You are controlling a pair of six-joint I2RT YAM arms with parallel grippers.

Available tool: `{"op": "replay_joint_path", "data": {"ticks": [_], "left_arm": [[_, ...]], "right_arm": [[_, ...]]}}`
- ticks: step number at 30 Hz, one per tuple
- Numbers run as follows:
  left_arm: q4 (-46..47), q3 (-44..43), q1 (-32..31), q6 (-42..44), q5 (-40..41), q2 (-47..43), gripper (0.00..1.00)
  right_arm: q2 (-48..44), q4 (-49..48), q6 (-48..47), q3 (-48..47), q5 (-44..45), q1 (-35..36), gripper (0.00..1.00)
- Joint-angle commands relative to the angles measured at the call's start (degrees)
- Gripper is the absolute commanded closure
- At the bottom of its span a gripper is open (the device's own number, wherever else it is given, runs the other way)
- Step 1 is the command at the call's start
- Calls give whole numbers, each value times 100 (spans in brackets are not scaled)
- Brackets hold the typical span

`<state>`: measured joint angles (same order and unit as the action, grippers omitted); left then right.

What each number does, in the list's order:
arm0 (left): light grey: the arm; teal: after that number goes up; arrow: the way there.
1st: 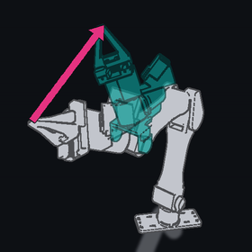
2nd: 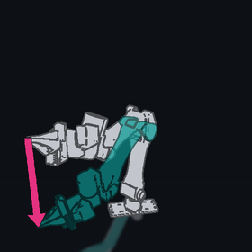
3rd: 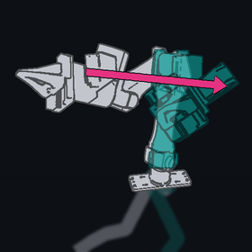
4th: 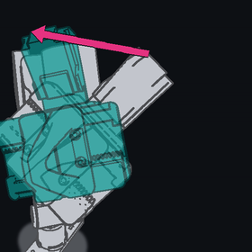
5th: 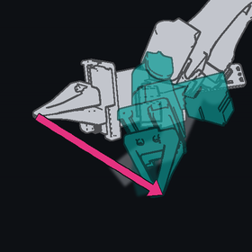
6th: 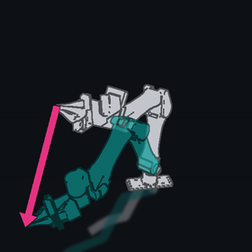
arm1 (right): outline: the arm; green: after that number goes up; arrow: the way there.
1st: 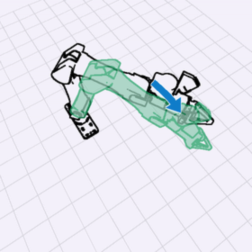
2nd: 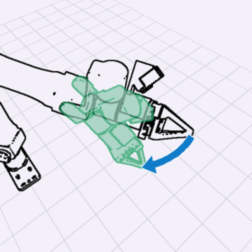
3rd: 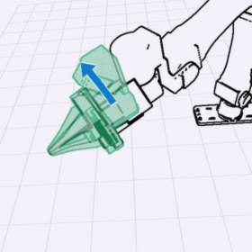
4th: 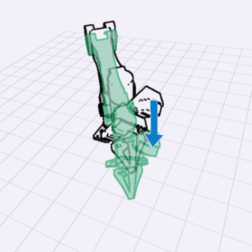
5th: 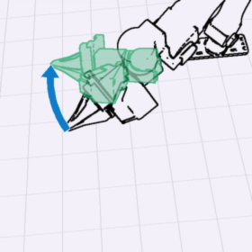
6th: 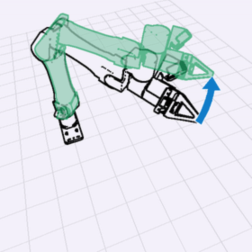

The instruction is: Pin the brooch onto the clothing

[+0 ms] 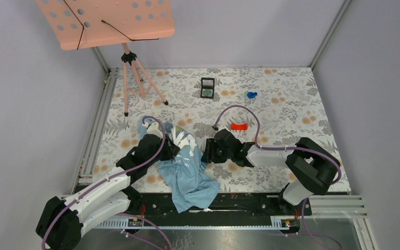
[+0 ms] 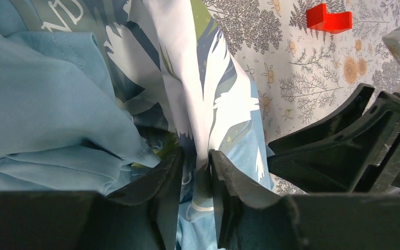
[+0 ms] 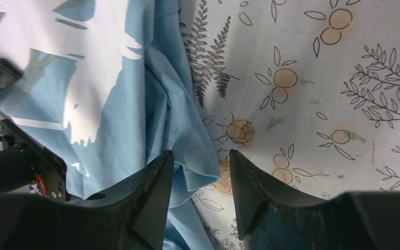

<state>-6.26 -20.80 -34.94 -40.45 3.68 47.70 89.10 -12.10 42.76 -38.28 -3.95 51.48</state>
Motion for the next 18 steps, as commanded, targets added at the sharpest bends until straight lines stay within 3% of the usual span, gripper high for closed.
{"op": "replay_joint_path", "data": {"ticks": [1, 3, 6, 7, 9, 14, 18], "left_arm": [[296, 47, -22, -7, 36, -38, 74], [281, 58, -22, -7, 50, -65, 79], [125, 7, -15, 77, 131, -125, 93], [-64, -67, -13, 130, 236, -186, 100], [-572, -328, 1, 313, 509, -440, 100], [-1993, -1541, 82, 1016, 1123, -1548, 100], [-2972, -2612, 127, 1568, 1304, -1835, 100]], "right_arm": [[212, -312, -37, -152, -71, 111, 52], [259, -393, -27, -174, -125, 118, 65], [181, -448, -31, -145, -181, 117, 99], [54, -365, -51, -99, -94, 116, 100], [-462, 106, -320, -49, 300, 78, 100], [-2501, 2545, -1489, -561, 2579, -333, 100], [-3926, 3476, -2392, -1102, 3352, -820, 100]]}}
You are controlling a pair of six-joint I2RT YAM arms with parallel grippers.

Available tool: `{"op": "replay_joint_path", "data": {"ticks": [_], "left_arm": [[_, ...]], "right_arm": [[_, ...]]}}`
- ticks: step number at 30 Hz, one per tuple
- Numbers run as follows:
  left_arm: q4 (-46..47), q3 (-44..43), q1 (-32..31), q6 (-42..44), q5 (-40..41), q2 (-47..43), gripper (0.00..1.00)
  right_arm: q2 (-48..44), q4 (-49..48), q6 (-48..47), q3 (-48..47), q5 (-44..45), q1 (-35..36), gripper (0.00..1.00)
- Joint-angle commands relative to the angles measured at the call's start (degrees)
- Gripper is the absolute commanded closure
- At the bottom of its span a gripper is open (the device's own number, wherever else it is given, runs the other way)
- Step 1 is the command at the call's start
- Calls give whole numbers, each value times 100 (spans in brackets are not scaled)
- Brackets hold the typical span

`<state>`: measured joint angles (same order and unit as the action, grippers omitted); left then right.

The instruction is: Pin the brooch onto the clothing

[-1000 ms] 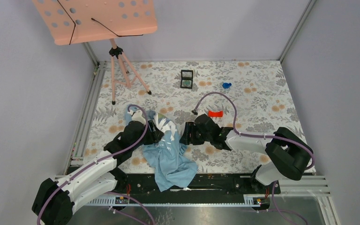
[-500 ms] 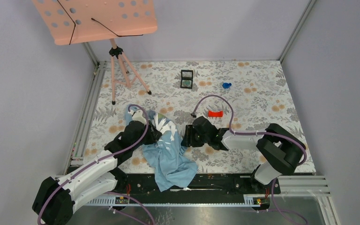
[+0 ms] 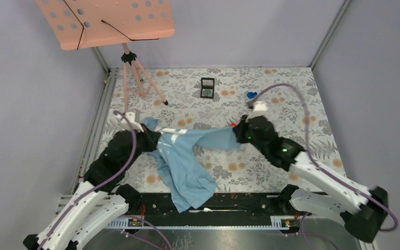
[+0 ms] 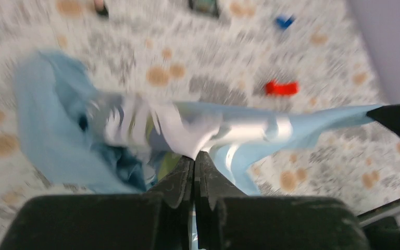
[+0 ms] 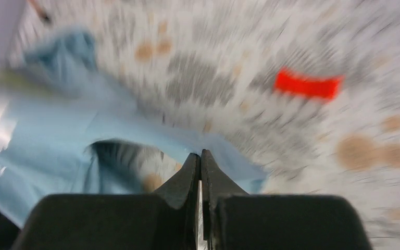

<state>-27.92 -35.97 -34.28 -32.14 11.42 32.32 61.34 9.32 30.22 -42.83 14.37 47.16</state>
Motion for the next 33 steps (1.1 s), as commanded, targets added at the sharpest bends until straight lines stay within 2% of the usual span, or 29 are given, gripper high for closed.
{"op": "replay_joint_path", "data": {"ticks": [1, 3, 5, 9, 11, 13, 15, 16, 17, 19, 20, 22, 24, 27, 30, 33], "left_arm": [[-1026, -1348, 62, 842, 447, -231, 100], [-1384, -1694, 62, 951, 111, -88, 100], [-1591, -1838, 62, 1149, -643, 53, 100], [-1613, -1656, 62, 1304, -3071, 322, 94], [-1460, -1386, 56, 1241, -4269, 468, 94], [-1216, -1119, 39, 1129, -5115, 447, 93], [-1038, -932, 12, 1069, -5666, 315, 83], [-981, -889, 2, 1050, -5755, 231, 74], [-915, -883, 1, 1029, -5744, 152, 59], [-687, -903, 2, 919, -5464, 32, 39], [-510, -917, 7, 836, -5296, 11, 30], [-169, -969, 9, 646, -4788, 101, 18], [120, -1003, 9, 451, -4089, 407, 9], [317, -1114, 18, 421, -3161, 1129, 2], [342, -1311, 25, 473, -2088, 1931, 1], [563, -1426, 31, 476, -1251, 2582, 1]], "right_arm": [[-1331, 1468, -1261, -813, 1702, -422, 100], [-1614, 1697, -1459, -1007, 1984, -430, 100], [-1815, 1940, -1451, -1059, 2212, -427, 100], [-2323, 2209, -1033, -505, 2776, -432, 100], [-2645, 2379, -593, -38, 2995, -429, 100], [-3056, 2586, -91, 390, 3007, -427, 100], [-3585, 2891, 285, 796, 3017, -427, 99], [-3822, 3017, 443, 932, 3031, -432, 88], [-4044, 3114, 551, 1034, 3050, -428, 72], [-4459, 3204, 645, 1171, 3094, -434, 46], [-4640, 3210, 669, 1210, 3129, -429, 39], [-4870, 3106, 650, 1241, 3182, -432, 24], [-4929, 2956, 597, 1219, 3141, -433, 17], [-4685, 2682, 502, 1177, 2757, -430, 8], [-3964, 2426, 356, 1128, 2129, -427, 3], [-3070, 2350, 487, 1036, 1528, -433, 3]]}}
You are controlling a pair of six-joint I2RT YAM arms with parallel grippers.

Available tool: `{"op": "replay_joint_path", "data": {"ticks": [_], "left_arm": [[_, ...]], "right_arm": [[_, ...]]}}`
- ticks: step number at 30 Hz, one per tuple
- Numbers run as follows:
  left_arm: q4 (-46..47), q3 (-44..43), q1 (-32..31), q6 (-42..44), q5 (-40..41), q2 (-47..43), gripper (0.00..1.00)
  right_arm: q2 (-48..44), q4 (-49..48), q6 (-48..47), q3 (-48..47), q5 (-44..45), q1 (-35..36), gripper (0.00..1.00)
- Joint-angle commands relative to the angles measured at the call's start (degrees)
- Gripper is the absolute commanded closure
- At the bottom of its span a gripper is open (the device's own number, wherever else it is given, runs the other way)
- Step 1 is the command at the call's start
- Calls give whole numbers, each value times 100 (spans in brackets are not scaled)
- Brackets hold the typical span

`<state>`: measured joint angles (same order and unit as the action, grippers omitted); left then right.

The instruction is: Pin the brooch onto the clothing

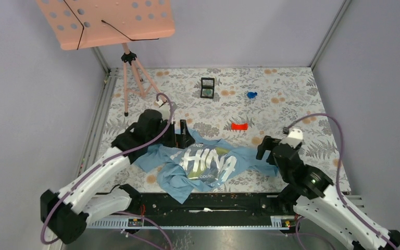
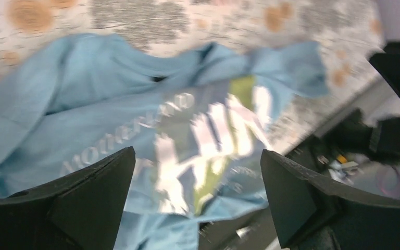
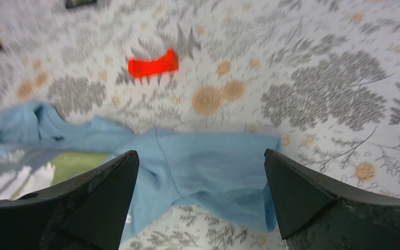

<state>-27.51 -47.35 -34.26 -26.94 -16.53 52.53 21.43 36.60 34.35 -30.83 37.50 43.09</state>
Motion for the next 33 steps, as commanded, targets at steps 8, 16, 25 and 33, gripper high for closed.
{"op": "replay_joint_path", "data": {"ticks": [8, 16, 25, 33], "left_arm": [[2113, 263, -90, -588, 382, 1663, 1], [2153, 288, -793, -330, 738, 2648, 2], [2168, 693, -1309, -309, 845, 2220, 92], [1696, 1485, -2078, -820, 707, 1218, 99]], "right_arm": [[2505, -1861, 597, 443, -2438, -22, 7], [3661, -2202, 596, 356, -2598, -13, 23], [3087, -1933, 706, 477, -2643, 78, 100], [2215, -664, 1242, 580, -3465, 481, 100]]}}
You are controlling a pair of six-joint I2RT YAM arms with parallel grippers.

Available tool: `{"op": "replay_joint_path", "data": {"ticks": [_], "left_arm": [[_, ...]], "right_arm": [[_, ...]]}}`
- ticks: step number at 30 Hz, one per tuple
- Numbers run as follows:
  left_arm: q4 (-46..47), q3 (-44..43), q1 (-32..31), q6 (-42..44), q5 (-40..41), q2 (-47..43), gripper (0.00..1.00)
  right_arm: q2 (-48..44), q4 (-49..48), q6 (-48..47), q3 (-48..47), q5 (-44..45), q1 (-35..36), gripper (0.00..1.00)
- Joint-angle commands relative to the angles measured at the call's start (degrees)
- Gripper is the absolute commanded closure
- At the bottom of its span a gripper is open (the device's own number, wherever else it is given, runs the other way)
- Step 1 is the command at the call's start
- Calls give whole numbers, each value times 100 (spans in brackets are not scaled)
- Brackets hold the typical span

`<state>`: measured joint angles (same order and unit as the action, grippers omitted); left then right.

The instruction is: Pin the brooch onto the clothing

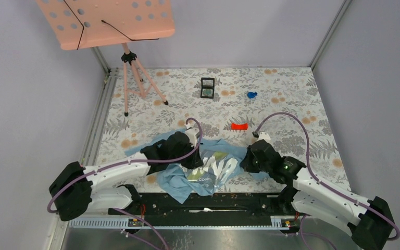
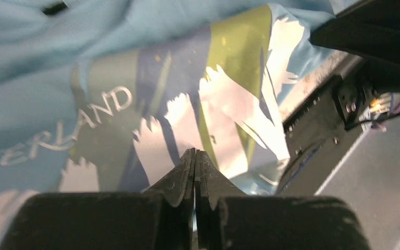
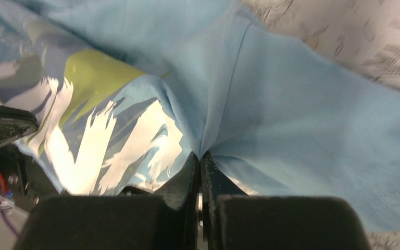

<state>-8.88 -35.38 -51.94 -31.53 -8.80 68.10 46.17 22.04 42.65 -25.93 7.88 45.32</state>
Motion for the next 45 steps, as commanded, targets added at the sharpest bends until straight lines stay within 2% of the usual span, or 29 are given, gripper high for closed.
{"op": "replay_joint_path", "data": {"ticks": [1, 6, 8, 9, 10, 11, 13, 15, 18, 23, 27, 31, 36, 37, 39, 41, 45], "left_arm": [[-243, 373, -430, -444, -40, -400, 99], [-957, 548, -878, -746, 325, -601, 96], [-1240, 398, -904, -695, 447, -766, 91], [-1377, 273, -905, -609, 531, -873, 84], [-1529, 91, -900, -482, 686, -1006, 77], [-1688, -95, -893, -377, 835, -1128, 67], [-1861, -509, -829, -174, 1240, -1377, 46], [-1773, -804, -557, 43, 1266, -1520, 30], [-1507, -1024, 221, 314, 1102, -1463, 19], [-1428, -1402, 1505, 735, 1287, -675, 8], [-1474, -1758, 2011, 1078, 1674, 233, 5], [-1463, -2004, 2222, 1287, 1825, 949, 4], [-1451, -2153, 2232, 1448, 1812, 1538, 3], [-1439, -2165, 2232, 1474, 1833, 1612, 5], [-1452, -2212, 2232, 1525, 1922, 1801, 22], [-1572, -2323, 2232, 1540, 2021, 2003, 33], [-1612, -2364, 2232, 1578, 2072, 2218, 34]], "right_arm": [[-333, 939, 515, 159, -592, 345, 100], [-588, 1458, 832, 470, -1011, 579, 100], [-668, 1652, 849, 446, -1086, 599, 99], [-710, 1740, 825, 380, -1102, 601, 96], [-757, 1856, 779, 277, -1089, 605, 89], [-805, 1994, 719, 123, -986, 601, 78], [-880, 2215, 608, -238, -741, 601, 61], [-908, 2270, 433, -660, -483, 607, 46], [-811, 2231, 223, -1098, 13, 601, 30], [-368, 1797, -256, -1509, 1010, 597, 14], [275, 1333, -796, -1728, 1375, 447, 6], [971, 609, -1272, -1664, 403, -331, 5], [1716, -6, -1618, -1533, -170, -867, 6], [1888, -96, -1653, -1529, -331, -957, 9], [2264, -256, -1696, -1544, -645, -1102, 20], [2536, -348, -1706, -1573, -772, -1146, 26], [2894, -565, -1710, -1557, -972, -1181, 31]]}}
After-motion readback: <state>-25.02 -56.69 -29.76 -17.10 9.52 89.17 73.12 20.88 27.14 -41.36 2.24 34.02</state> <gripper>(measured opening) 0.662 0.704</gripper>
